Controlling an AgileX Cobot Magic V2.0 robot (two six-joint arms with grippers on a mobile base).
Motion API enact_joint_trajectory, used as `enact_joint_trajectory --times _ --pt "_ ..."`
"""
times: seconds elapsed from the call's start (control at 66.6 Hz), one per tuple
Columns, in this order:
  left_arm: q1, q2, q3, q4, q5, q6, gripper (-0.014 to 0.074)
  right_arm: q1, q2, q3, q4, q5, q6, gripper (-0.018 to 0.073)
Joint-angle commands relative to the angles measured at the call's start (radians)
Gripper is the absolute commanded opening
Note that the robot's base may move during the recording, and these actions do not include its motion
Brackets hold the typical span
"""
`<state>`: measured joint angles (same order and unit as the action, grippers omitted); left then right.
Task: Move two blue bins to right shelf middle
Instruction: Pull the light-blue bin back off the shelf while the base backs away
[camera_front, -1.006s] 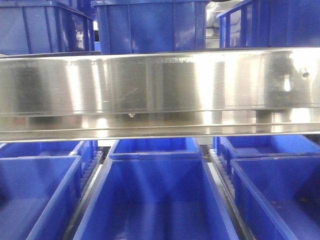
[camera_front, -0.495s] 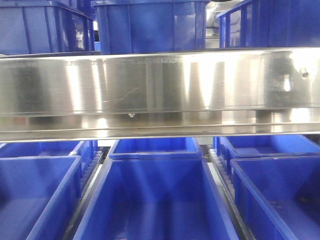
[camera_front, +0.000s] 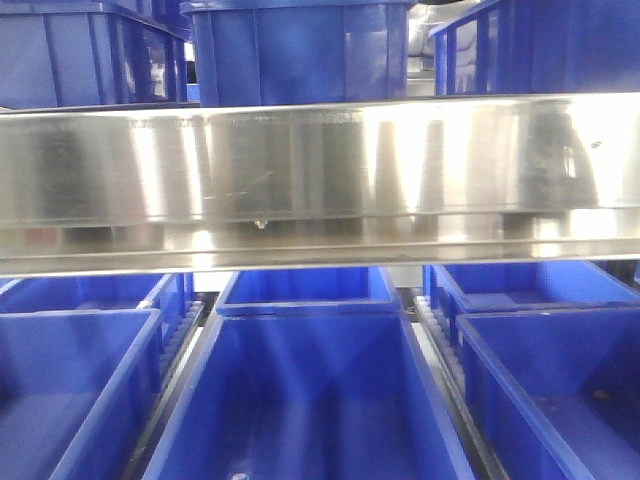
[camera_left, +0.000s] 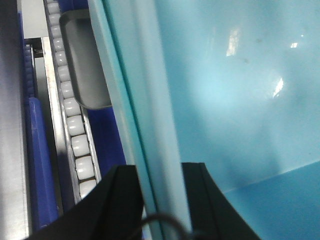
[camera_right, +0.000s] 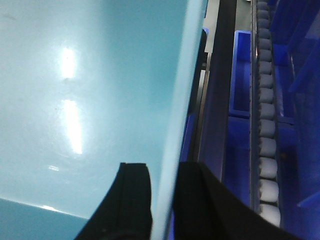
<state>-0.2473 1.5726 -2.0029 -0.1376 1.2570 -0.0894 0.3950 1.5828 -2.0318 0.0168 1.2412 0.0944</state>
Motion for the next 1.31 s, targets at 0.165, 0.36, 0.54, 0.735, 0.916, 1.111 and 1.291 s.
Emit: enact_joint_trajectory --times 0.165,0.36,0.54,0.735,0.916,1.111,1.291 --pt "-0.008 -0.02 -0.014 -0.094 -0.079 0.027 -0.0111 0.006 -0.012 -0.011 0.039 -0.104 -0.024 -0.0154" --pt "-0.008 -0.02 -0.014 -0.094 -0.177 0.027 -0.0111 0.006 -0.012 -0.011 0.039 -0.104 -0.024 -0.0154" --pt "-0.008 -0.02 -0.014 -0.094 -0.27 0.027 -0.0111 0.006 -0.012 -0.011 0.039 -0.104 -0.024 -0.0154" --pt "-0.008 -0.02 -0.014 -0.094 -0.343 0.027 -0.0111 0.006 -0.012 -0.011 0.039 -0.104 -0.024 -0.0154" --pt "-0.008 -0.02 -0.014 -0.094 -0.379 0.027 -0.0111 0.006 -0.012 -0.011 0.039 -0.104 -0.024 -0.0154" --pt "-0.008 -0.02 -0.014 -0.094 -0.446 0.027 -0.0111 0.006 -0.012 -0.011 0.039 -0.104 -0.024 -0.0154" --pt "-0.008 -0.02 -0.014 -0.094 -0.498 0.027 -0.0111 0.006 -0.012 -0.011 0.039 -0.104 -0.024 -0.0154"
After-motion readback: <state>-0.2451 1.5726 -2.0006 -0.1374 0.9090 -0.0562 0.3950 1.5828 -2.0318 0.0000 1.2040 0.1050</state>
